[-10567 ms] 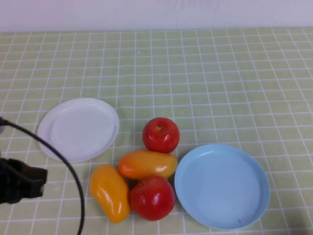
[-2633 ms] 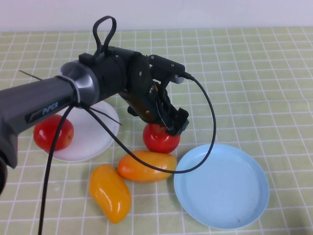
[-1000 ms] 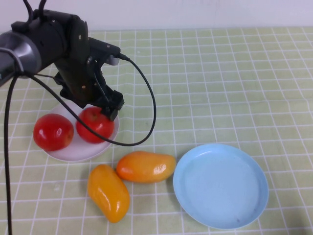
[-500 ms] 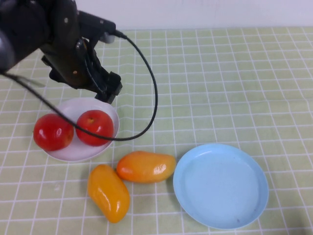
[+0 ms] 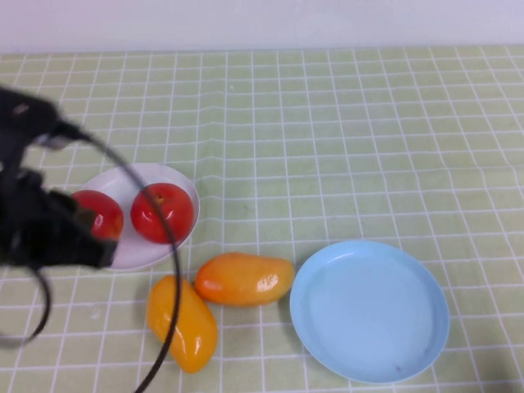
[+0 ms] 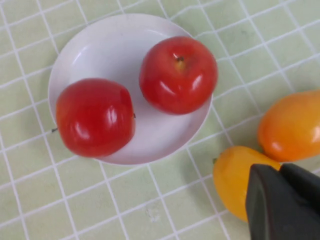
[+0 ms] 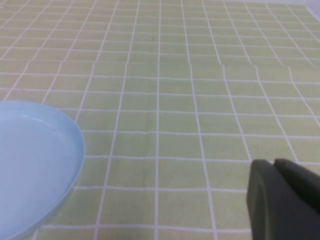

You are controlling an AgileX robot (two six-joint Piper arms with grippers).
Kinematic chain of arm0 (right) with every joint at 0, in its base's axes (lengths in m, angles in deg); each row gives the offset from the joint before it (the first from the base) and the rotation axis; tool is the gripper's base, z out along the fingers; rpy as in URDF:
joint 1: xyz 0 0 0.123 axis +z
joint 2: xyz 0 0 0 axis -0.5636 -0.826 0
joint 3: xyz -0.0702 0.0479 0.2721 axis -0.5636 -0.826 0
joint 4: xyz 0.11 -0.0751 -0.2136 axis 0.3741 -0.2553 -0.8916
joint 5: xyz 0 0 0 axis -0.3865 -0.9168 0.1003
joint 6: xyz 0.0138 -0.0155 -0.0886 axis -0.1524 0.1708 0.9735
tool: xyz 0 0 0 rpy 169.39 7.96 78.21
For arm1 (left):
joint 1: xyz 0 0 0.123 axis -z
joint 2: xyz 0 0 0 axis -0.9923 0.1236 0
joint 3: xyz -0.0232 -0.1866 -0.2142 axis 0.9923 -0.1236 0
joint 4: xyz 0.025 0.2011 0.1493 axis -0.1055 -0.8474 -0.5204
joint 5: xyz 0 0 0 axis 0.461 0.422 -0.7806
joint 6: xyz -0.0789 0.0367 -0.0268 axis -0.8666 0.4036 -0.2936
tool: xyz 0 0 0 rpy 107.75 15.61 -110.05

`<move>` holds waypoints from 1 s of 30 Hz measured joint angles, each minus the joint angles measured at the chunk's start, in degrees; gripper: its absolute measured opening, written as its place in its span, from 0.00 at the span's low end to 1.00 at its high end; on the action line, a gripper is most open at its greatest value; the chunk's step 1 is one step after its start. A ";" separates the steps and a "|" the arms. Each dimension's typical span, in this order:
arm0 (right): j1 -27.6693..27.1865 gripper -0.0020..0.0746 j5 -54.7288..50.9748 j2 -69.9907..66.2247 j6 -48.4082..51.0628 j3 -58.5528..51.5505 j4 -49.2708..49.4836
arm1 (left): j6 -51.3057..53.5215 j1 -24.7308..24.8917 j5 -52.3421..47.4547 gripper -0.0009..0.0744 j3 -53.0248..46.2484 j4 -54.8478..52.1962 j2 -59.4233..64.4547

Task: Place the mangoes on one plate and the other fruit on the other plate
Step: Put another type of fruit in the right plate

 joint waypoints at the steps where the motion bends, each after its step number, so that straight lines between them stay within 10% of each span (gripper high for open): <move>1: 0.00 0.01 0.00 0.00 0.00 0.00 0.00 | -0.88 0.00 0.93 0.02 -2.25 0.00 -3.25; 19: 0.00 0.01 0.00 0.00 0.00 0.00 0.00 | -5.65 0.00 -0.91 0.02 -15.64 -0.67 -36.26; 30: 0.00 0.01 0.00 0.00 0.00 0.00 0.00 | -2.61 -1.41 27.27 0.02 -29.05 -5.60 -38.97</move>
